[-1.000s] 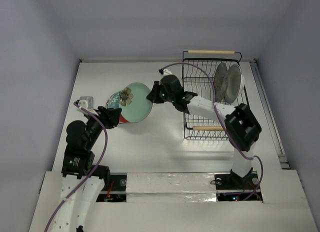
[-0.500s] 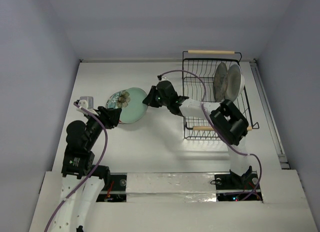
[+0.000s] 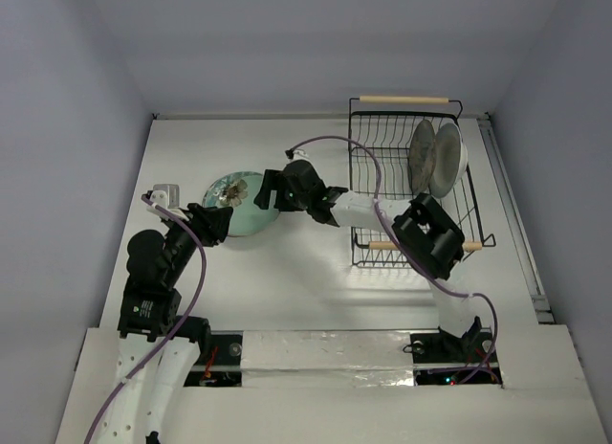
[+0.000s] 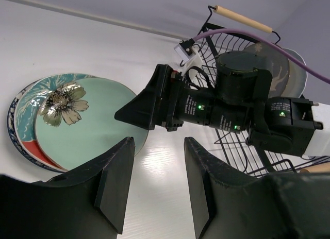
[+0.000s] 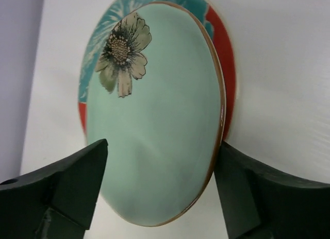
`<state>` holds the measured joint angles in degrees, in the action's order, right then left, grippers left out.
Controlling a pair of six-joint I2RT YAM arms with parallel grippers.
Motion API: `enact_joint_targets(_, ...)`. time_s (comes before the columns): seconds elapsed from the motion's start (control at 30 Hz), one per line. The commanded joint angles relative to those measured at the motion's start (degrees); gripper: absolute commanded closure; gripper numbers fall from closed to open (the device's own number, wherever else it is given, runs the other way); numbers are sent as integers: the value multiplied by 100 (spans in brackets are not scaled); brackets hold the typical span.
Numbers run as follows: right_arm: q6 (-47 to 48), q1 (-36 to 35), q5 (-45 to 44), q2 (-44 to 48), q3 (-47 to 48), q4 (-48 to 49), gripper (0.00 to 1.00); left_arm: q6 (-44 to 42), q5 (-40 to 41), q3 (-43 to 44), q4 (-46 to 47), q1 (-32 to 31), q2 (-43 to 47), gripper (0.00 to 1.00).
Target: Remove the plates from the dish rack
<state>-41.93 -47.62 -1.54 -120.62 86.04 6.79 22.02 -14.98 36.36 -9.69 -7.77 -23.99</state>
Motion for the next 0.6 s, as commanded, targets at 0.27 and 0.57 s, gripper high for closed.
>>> enact_joint_targets(0.27, 1161, -125, -1823, 995, -184, -670, 9, 65, -101, -24, 284, 82, -36, 60)
enact_joint_targets(0.57, 1942, -125, -2691, 2611, -526, -1240, 100, 65, -119, -24, 275, 83, 17, 60)
